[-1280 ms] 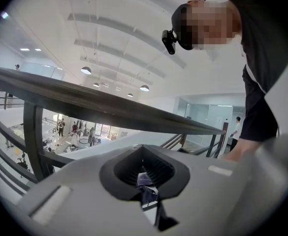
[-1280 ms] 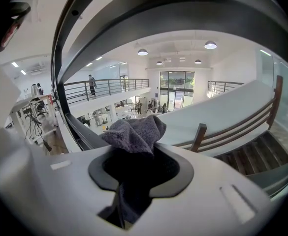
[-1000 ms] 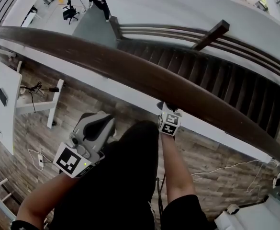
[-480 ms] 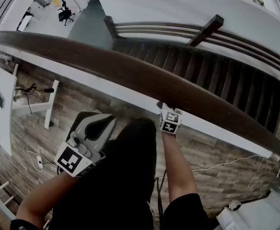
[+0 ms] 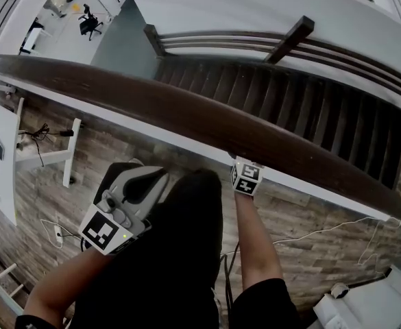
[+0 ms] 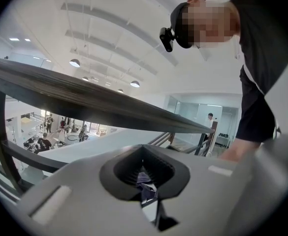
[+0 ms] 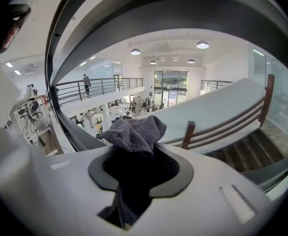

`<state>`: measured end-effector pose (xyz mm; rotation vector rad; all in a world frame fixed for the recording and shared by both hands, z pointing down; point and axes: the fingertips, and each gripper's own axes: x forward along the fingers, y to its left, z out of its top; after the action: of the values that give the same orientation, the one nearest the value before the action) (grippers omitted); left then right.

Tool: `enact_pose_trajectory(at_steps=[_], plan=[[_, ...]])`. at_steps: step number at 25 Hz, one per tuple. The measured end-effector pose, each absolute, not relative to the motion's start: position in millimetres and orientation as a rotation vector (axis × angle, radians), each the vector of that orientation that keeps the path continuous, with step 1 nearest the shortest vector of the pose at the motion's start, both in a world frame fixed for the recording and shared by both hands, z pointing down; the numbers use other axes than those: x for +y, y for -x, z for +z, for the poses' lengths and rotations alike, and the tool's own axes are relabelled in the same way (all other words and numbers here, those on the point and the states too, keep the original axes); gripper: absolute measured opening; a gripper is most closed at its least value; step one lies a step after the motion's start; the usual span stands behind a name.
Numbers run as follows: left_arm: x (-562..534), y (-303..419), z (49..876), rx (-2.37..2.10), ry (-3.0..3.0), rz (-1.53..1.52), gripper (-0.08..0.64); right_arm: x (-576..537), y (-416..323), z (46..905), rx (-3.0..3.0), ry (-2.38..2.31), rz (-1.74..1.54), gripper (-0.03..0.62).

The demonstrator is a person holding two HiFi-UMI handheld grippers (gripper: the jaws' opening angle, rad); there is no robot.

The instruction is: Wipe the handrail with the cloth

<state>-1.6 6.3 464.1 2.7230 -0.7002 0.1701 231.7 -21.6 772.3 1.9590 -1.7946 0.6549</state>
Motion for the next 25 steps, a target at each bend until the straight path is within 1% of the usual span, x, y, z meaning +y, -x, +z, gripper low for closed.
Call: enact_pose_trajectory(at_steps=[11, 18, 25], plan=[[-4.8, 11.7, 456.8, -0.773, -2.725, 0.146, -0.002, 3.2, -275.0, 775.1, -1.705, -2.054, 0.674, 0.106], [16.5, -10.5, 458.1, -0.709, -2.729, 0.193, -0.002, 17.4, -300.1, 775.1, -1.643, -2.103, 0.696, 0.106], [31.6, -34.4, 453.2, -0.606, -2.764, 0.213, -0.002, 17.6, -302.5, 768.8, -1.664, -2.112, 0.702, 0.106]])
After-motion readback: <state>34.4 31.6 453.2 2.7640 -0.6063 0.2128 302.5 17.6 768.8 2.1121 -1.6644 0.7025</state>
